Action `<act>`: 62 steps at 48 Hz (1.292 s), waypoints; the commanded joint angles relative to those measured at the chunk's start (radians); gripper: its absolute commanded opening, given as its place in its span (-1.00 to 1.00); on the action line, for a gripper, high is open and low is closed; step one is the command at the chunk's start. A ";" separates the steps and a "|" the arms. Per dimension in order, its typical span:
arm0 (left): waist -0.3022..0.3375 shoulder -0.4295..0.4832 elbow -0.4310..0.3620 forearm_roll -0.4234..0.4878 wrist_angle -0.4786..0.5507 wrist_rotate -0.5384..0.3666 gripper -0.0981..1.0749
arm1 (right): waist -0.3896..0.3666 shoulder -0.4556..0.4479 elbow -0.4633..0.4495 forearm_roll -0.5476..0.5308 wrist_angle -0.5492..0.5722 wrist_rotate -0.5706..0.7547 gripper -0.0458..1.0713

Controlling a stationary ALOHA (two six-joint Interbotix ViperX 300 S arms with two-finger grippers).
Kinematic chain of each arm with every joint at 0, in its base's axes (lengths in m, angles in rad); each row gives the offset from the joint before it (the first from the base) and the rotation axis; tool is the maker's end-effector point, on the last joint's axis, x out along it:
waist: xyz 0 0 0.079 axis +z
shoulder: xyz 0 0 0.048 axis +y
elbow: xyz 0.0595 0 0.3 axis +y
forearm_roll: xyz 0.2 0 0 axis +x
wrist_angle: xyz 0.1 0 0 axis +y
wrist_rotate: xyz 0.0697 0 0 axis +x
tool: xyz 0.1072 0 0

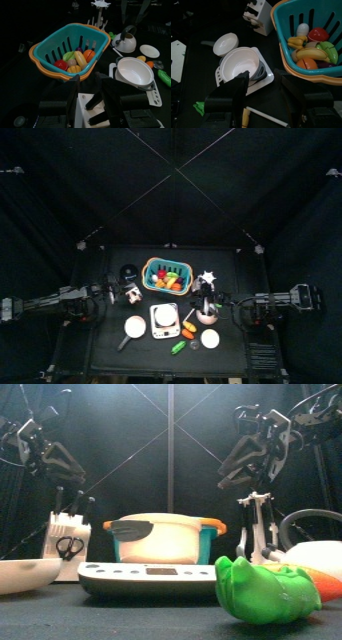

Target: Place pot below pan

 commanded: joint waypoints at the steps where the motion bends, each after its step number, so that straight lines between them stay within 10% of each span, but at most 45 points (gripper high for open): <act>1: 0.002 0.002 -0.015 -0.011 -0.003 0.002 0.42 | 0.031 -0.006 -0.035 0.002 -0.005 0.000 0.54; 31: -0.031 0.002 -0.028 0.003 0.112 0.008 0.42 | 0.078 0.181 -0.143 0.017 -0.003 0.002 0.54; 62: -0.091 0.002 -0.018 0.114 -0.114 0.006 0.42 | 0.051 0.377 -0.276 0.084 0.121 0.002 0.53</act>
